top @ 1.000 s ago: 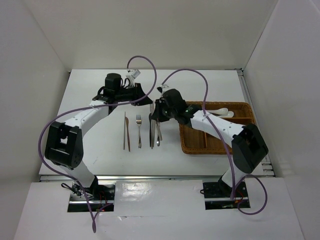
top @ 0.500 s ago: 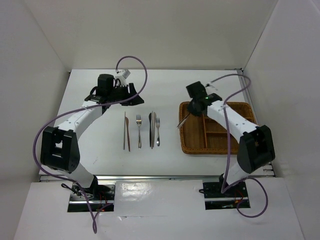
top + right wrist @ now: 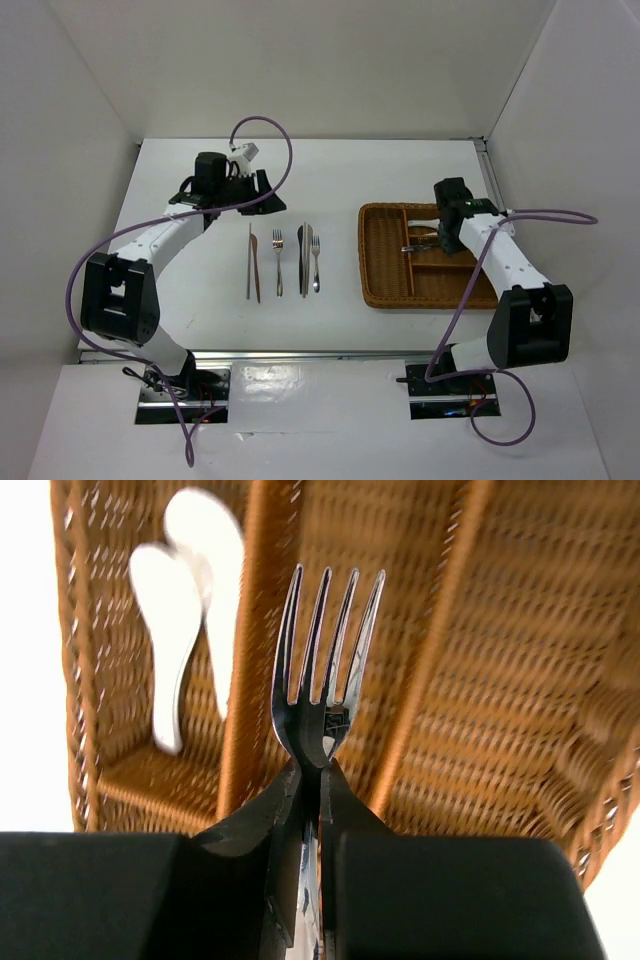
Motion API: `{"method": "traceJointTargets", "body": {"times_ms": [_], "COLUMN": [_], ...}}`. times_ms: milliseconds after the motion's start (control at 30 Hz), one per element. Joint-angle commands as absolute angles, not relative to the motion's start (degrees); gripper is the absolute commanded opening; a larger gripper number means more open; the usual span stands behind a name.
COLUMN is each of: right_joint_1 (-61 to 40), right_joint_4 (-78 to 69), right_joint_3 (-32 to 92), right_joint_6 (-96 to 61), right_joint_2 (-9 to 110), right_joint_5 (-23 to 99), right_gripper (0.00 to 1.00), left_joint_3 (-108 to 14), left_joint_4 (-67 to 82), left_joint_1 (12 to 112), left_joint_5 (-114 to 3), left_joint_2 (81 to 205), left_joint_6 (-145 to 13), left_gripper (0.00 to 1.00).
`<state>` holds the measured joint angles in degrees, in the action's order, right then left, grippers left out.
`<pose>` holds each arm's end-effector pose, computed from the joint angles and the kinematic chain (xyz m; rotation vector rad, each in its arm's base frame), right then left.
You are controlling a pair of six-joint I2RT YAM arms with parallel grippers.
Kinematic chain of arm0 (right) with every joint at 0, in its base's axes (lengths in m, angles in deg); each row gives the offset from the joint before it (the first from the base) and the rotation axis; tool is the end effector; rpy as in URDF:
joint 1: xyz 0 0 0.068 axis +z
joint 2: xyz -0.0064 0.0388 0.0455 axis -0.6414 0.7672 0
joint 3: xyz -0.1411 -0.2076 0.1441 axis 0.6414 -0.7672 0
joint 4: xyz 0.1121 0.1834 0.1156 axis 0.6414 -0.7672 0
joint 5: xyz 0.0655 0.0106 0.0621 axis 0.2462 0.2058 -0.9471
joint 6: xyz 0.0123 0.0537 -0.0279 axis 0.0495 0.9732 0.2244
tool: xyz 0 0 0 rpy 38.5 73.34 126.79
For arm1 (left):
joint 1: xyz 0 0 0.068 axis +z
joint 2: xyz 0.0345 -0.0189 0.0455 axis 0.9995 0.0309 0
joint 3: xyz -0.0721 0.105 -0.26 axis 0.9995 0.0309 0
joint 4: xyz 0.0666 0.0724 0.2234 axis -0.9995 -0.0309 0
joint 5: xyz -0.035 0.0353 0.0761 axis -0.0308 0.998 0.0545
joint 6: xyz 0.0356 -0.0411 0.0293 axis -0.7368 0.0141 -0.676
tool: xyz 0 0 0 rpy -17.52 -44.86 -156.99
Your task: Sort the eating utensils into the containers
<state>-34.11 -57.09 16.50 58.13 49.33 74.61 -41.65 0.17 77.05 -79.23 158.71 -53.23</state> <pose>0.2437 0.0020 0.2686 1.6674 1.9382 -0.1804 0.3432 -0.0929 0.2988 0.1067 2.1467 -0.9481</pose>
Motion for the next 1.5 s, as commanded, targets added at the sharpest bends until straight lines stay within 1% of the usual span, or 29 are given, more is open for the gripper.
{"method": "traceJointTargets", "body": {"times_ms": [0, 267, 467, 500, 567, 700, 767, 800, 1200, 1367, 1467], "right_joint_1": [-36.0, -36.0, -36.6, -36.6, -36.6, -36.6, -36.6, -36.6, -36.6, -36.6, -36.6], "right_joint_4": [-59.3, -57.1, -57.7, -58.5, -59.1, -59.1, -58.6, -58.0, -55.4, -55.9, -55.4], "right_joint_3": [15.2, 14.1, 16.7, 16.7, 17.8, 19.0, 19.6, 19.6, 19.6, 20.4, 20.9], "right_joint_6": [61.6, 60.5, 61.2, 61.2, 61.7, 59.9, 59.9, 59.1, 55.5, 54.7, 53.4], "right_joint_2": [46.7, 47.5, 53.4, 54.1, 55.9, 57.1, 57.1, 57.1, 55.6, 57.7, 59.1], "right_joint_5": [79.0, 83.3, 84.4, 84.4, 84.9, 84.4, 84.4, 84.9, 88.3, 88.9, 87.7], "right_gripper": [0.00, 0.00, 0.03, 0.06, 0.08, 0.16, 0.16, 0.18, 0.18, 0.18, 0.20], "left_joint_3": [-41.3, -40.8, -40.3, -39.8, -39.2, -38.6, -38.6, -38.1, -37.5, -37.5, -37.5], "left_joint_4": [2.0, 2.0, 2.0, 2.0, 2.0, 2.0, 1.4, 1.4, 1.4, 1.4, 1.4], "left_joint_1": [76.9, 76.9, 76.9, 76.9, 76.9, 76.9, 76.9, 76.9, 76.9, 76.9, 76.9], "left_joint_5": [-80.0, -80.5, -80.5, -80.5, -80.5, -81.1, -81.1, -81.1, -80.5, -80.5, -80.5], "left_joint_2": [158.5, 159.5, 159.5, 159.5, 159.5, 159.5, 159.5, 159.5, 161.1, 161.6, 162.2], "left_joint_6": [-53.7, -54.2, -54.7, -54.7, -54.7, -55.3, -55.8, -55.8, -55.8, -56.3, -56.3], "left_gripper": [0.62, 0.62, 0.62, 0.62, 0.62, 0.62, 0.62, 0.62, 0.61, 0.61, 0.61]}}
